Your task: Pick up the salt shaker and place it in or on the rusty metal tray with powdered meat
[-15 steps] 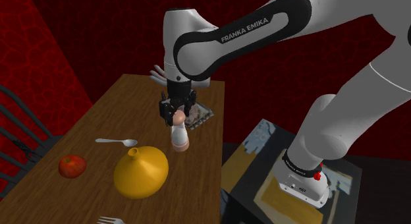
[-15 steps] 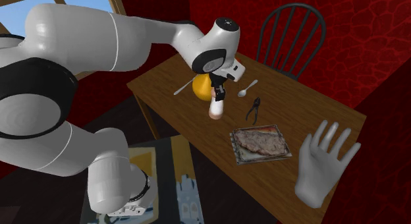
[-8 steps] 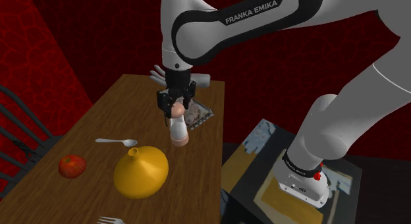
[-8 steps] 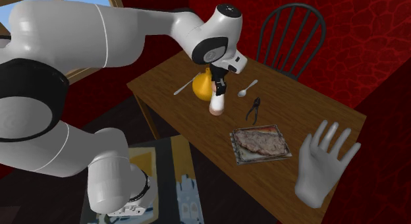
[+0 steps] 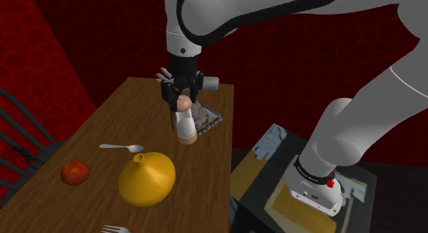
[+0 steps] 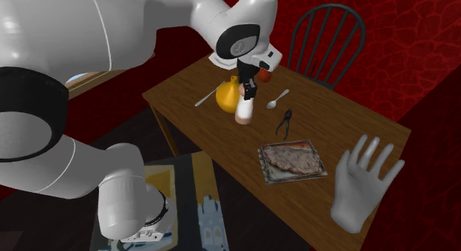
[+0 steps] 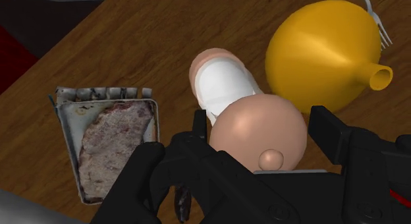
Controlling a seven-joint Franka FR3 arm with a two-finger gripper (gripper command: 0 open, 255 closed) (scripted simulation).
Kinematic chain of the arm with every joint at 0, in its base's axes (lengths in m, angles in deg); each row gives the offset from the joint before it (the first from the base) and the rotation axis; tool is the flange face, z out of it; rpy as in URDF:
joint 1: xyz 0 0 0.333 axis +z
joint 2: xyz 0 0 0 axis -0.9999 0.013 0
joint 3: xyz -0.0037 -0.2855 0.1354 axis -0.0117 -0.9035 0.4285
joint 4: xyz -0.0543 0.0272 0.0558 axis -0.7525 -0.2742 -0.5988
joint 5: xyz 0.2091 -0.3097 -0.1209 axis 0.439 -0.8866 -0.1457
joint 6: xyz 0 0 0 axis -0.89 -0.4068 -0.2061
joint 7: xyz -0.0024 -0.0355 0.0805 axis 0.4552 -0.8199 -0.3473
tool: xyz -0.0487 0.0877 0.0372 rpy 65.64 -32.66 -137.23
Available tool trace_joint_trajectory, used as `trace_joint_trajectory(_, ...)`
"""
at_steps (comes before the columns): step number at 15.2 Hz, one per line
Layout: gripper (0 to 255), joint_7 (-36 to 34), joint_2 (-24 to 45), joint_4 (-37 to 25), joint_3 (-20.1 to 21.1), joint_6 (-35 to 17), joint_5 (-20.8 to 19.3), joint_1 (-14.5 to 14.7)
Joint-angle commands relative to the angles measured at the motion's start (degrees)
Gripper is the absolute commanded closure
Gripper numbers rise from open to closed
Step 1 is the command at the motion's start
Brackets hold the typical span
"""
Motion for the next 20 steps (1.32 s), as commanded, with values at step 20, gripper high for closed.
trace_joint_trajectory(20,255,18.7,19.5,-31.8,-13.1,16.2,-6.4,-10.5)
